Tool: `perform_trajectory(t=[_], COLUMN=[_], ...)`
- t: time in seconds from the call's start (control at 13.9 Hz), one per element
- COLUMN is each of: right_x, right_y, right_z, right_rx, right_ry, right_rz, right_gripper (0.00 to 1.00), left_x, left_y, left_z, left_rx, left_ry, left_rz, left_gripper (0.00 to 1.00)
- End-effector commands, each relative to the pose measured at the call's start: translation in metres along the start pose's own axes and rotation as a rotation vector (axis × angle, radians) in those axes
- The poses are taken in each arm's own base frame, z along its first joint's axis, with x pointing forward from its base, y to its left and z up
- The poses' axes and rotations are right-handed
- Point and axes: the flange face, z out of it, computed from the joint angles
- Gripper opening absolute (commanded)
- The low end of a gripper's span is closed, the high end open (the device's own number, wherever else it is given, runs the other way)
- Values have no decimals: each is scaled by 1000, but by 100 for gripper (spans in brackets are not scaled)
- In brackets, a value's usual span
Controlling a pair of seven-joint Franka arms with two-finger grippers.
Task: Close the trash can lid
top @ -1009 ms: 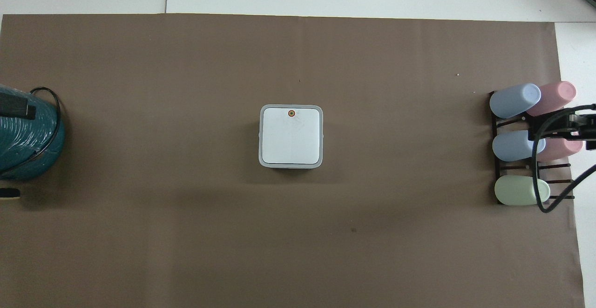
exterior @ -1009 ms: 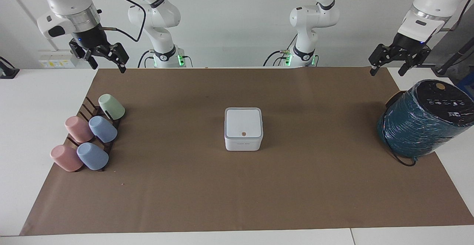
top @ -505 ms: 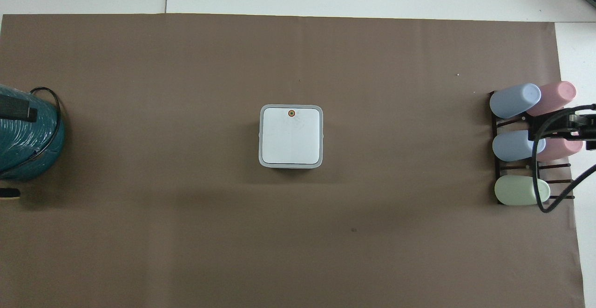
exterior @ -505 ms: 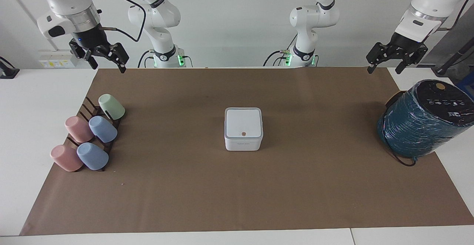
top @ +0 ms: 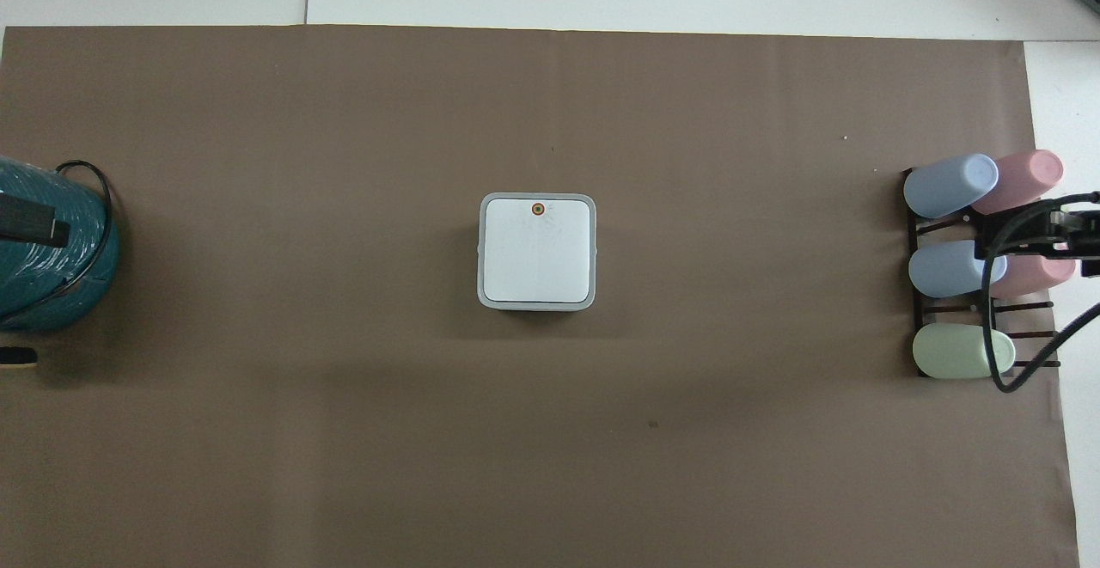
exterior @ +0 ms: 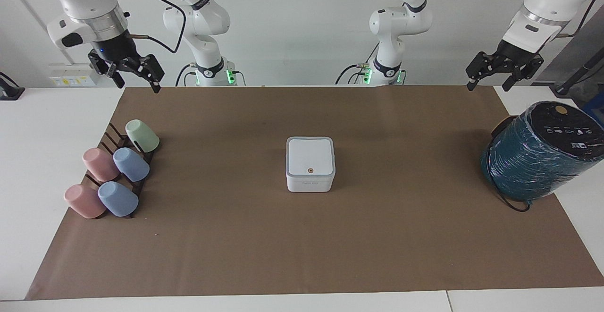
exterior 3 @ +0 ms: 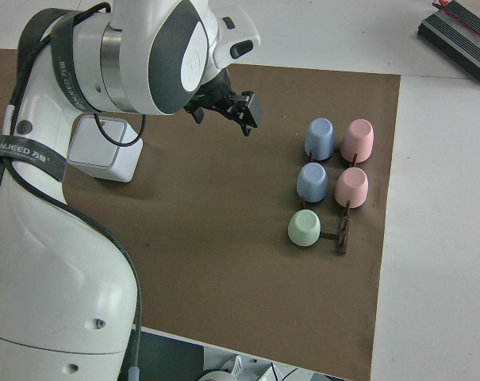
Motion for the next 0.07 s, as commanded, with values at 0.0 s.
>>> perform_trajectory(t=[0.0], right_x=[-8], right_y=[1], right_z=[0], right_rx=[2], right_ry=[0], right_rz=[-21], right_gripper=[100], left_x=[-8], left_y=[3], left_z=[3], left_rx=[0], left_ry=[-21], left_rz=[5], left_gripper=[100])
